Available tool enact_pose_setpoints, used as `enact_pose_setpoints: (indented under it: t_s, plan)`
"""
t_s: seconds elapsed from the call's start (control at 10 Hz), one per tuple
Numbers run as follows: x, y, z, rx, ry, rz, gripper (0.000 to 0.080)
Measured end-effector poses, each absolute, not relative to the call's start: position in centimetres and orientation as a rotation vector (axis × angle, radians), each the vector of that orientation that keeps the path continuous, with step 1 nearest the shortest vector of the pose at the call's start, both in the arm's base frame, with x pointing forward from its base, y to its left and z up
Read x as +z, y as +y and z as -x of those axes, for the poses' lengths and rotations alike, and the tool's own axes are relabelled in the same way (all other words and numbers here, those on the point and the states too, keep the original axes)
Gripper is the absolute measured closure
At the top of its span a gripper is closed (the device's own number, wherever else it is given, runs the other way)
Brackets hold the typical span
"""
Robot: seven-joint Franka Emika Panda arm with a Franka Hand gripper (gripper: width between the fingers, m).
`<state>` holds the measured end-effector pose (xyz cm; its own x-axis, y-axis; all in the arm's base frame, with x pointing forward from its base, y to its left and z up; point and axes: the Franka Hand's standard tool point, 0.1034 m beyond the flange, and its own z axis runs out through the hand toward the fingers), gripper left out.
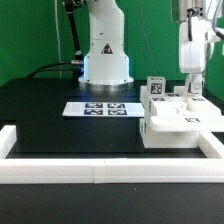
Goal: Assemble chair
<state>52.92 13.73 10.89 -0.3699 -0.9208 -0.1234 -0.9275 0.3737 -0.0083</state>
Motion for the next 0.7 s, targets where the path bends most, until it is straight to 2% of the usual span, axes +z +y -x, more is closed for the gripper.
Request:
enact_pose_setpoints:
  t_s: [0.1,0.2,0.3,0.7]
  plan:
    - [10.87,13.76,-52.88,0.091,2.459,1.776,0.0238]
    - [10.84,13.76,-52.82,0.092,2.427,1.822,0.0238]
    - [10.81,13.81,-52.74,0.094,2.373,1.895,0.0169]
    - [10.79,13.97,-52.68,0.061,1.973,2.299,0.0151]
